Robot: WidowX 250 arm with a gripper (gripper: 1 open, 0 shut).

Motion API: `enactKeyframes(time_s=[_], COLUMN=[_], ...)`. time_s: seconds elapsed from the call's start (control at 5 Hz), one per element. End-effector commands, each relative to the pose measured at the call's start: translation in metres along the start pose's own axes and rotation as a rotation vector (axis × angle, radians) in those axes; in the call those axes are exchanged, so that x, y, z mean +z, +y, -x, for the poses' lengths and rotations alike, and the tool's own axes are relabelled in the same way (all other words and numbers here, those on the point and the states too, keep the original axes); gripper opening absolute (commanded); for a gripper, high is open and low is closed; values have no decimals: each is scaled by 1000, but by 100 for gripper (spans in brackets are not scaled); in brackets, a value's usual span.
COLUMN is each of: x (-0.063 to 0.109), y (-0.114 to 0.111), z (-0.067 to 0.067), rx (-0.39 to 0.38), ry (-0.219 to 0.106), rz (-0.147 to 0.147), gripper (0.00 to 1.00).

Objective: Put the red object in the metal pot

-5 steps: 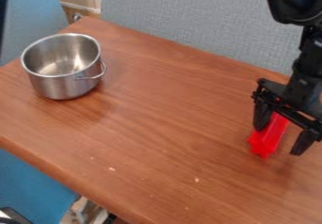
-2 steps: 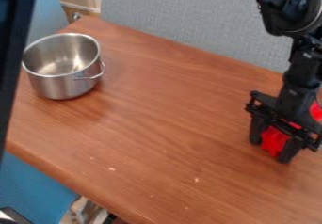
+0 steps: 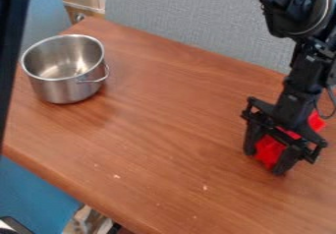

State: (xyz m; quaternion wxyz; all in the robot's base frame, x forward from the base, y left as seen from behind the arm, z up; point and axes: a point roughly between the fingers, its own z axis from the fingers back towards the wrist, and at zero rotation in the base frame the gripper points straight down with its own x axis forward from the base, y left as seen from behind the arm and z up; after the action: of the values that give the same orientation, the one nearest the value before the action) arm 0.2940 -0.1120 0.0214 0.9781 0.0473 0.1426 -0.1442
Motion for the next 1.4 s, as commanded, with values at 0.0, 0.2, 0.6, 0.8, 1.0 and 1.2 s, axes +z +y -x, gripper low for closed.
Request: enactKeyframes(time_s=[0.0,0.2,0.6,0.8,1.0,1.2], x=[3,8,15,30,44,60], y=[6,4,-2,4,11,18], z=[6,2,-7,-1,4,11], rx=[8,6,-2,19,41,66], ry=[25,33,50,26,1,-25], rz=[-9,-9,-7,-5,-2,1], gripper=[0,0,0,0,0,0])
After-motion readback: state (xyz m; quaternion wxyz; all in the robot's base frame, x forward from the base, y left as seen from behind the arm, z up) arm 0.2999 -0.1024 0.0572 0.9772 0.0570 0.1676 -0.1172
